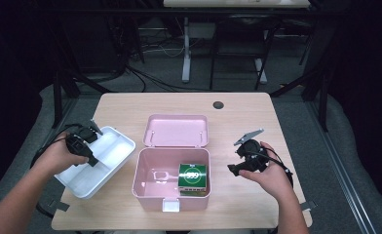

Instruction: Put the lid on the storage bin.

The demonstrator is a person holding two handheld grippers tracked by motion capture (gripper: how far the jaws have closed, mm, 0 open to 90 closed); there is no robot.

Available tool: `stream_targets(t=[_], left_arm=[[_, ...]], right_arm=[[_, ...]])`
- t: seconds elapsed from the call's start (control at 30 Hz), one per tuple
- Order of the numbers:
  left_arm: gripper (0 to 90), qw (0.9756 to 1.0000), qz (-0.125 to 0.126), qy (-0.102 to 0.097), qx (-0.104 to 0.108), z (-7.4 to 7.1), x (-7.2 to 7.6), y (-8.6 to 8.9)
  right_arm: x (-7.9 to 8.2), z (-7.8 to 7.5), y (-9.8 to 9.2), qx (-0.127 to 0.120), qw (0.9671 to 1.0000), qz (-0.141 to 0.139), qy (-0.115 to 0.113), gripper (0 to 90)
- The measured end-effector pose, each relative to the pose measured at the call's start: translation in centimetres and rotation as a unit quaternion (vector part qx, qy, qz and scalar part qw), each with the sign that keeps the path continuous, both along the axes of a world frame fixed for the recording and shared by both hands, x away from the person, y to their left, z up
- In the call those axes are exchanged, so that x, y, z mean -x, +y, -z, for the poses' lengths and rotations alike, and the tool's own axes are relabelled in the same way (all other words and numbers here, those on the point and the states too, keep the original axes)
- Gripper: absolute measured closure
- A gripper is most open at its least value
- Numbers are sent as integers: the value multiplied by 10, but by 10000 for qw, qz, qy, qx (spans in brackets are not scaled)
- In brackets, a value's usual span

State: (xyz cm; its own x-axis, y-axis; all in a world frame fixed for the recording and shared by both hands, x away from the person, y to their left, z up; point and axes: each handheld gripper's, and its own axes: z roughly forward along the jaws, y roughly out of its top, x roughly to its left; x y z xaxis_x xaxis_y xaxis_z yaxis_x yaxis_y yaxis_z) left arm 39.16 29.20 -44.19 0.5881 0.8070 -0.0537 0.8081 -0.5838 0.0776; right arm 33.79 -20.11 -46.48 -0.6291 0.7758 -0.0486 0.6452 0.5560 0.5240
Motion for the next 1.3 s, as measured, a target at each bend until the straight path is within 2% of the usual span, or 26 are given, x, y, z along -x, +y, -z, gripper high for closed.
stream_targets(t=[0.43, 0.8, 1.0, 1.17, 1.3], left_arm=[[894, 9992, 324, -225, -33, -32, 6, -3], [894, 9986, 441, -297, -37, -55, 7, -18], [894, 9976, 578, -375, -29, -63, 7, -29], [893, 9968, 691, -397, -1, -64, 8, -36], [894, 9950, 880, -470, 12, -63, 9, -42]], right_arm=[[-1, 2, 1, 28, 10000, -10, 19, 276], [-2, 2, 1, 33, 10000, 2, 7, 276], [-1, 2, 0, 32, 10000, 10, -3, 276], [-2, 3, 1, 28, 10000, -10, 16, 276], [-2, 4, 1, 37, 10000, -14, 21, 276]])
